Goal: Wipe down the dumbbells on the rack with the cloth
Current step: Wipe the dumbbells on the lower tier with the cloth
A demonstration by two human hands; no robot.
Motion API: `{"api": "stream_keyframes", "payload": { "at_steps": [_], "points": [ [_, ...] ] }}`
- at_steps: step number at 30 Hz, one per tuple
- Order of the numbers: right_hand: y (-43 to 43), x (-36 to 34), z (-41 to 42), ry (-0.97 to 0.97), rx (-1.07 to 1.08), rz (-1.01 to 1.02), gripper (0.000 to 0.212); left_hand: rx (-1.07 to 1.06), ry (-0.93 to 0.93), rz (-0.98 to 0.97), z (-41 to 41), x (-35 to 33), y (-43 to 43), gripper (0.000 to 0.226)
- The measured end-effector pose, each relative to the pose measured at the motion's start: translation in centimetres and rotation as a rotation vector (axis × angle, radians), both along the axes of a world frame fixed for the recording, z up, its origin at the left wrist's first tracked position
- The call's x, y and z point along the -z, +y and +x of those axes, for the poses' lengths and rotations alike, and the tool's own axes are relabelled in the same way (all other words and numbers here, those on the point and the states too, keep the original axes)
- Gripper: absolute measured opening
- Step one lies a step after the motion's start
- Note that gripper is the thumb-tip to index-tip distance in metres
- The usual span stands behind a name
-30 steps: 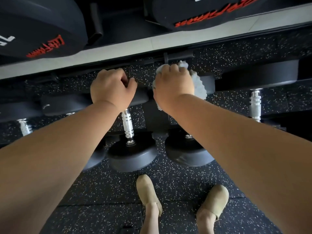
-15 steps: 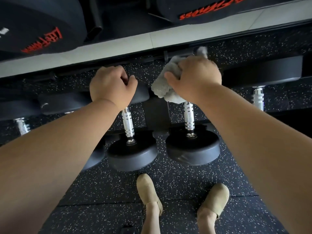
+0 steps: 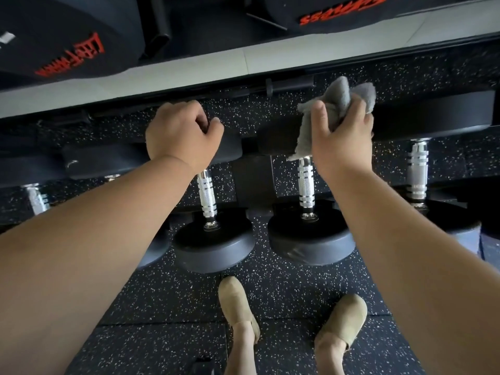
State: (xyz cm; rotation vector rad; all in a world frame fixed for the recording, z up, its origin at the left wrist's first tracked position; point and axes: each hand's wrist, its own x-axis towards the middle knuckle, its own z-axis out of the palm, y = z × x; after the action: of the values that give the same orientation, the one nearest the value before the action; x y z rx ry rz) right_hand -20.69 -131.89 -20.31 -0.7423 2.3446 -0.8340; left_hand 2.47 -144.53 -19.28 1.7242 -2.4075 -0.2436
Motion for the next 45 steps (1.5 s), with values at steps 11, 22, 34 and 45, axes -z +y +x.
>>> {"api": "stream_keyframes", "payload": {
  "at_steps": [11, 22, 34, 45],
  "points": [
    [2.8, -0.1, -1.3, -0.205, 0.254, 0.189, 0.052, -0.014, -0.005, 0.007, 0.2, 0.3, -0.3, 0.035],
    [3.8, 3.1, 4.9, -0.142, -0.231, 0.374, 0.060, -0.067, -0.008, 0.026, -0.1, 0.2, -0.4, 0.036],
    [17.1, -3.1, 4.3, 0.028, -0.365, 0.423, 0.043, 0.091, -0.060, 0.025, 0.2, -0.5, 0.2, 0.048],
    [19.8, 1.9, 11.2, 0.315, -0.515, 0.371, 0.088, 0.314, -0.042, 0.125, 8.6, 3.6, 16.3, 0.042]
  ]
}}
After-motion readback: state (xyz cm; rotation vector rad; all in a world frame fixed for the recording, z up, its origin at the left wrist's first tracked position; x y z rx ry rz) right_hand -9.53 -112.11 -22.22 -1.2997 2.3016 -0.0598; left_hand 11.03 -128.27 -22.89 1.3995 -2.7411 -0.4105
